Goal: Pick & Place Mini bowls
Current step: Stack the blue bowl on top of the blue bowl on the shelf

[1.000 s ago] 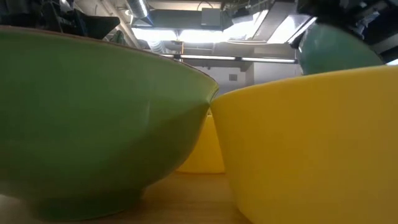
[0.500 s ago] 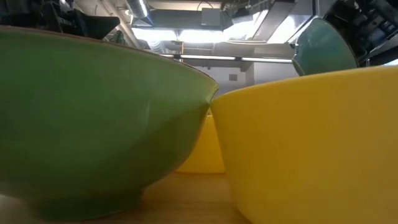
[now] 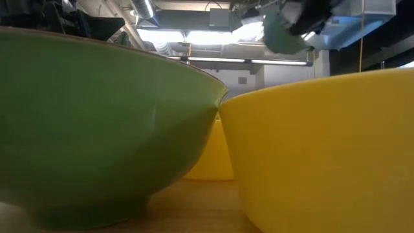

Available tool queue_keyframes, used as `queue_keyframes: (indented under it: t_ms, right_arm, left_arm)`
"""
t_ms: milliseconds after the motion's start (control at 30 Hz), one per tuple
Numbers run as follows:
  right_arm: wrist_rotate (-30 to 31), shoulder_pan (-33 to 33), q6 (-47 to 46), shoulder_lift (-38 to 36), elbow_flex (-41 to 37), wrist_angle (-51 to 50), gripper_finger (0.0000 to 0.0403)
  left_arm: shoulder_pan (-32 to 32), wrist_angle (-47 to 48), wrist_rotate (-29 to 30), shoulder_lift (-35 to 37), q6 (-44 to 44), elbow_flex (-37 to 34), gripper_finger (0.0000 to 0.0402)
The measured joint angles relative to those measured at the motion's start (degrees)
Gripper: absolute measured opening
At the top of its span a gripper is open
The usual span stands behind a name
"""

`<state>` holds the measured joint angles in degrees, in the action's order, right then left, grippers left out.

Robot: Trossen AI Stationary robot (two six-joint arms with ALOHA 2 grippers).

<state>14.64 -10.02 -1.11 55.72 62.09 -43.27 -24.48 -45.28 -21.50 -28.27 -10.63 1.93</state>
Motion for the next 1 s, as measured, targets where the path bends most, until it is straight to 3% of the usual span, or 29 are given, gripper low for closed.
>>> queue_keyframes:
  t_ms: [233,333,667,1000]
  right_arm:
    - [0.30,-12.51,8.92,19.20,20.05,-9.01,0.0013]
    - [-3.76,-19.14,8.84,24.82,24.51,-13.66,0.0013]
    - [-13.09,-31.52,9.46,33.14,26.68,-19.51,0.0013]
    - [-13.23,-35.32,9.51,36.86,26.66,-22.38,0.0013]
  left_arm:
    - [0.00,0.00,0.00,0.00,0.26,0.00,0.0008]
    - [0.01,0.00,0.00,0.00,0.31,0.00,0.0010]
    - [0.01,0.00,0.00,0.00,-0.94,0.00,0.0002]
    - [-0.01,-0.01,0.00,-0.01,-0.90,0.00,0.0006]
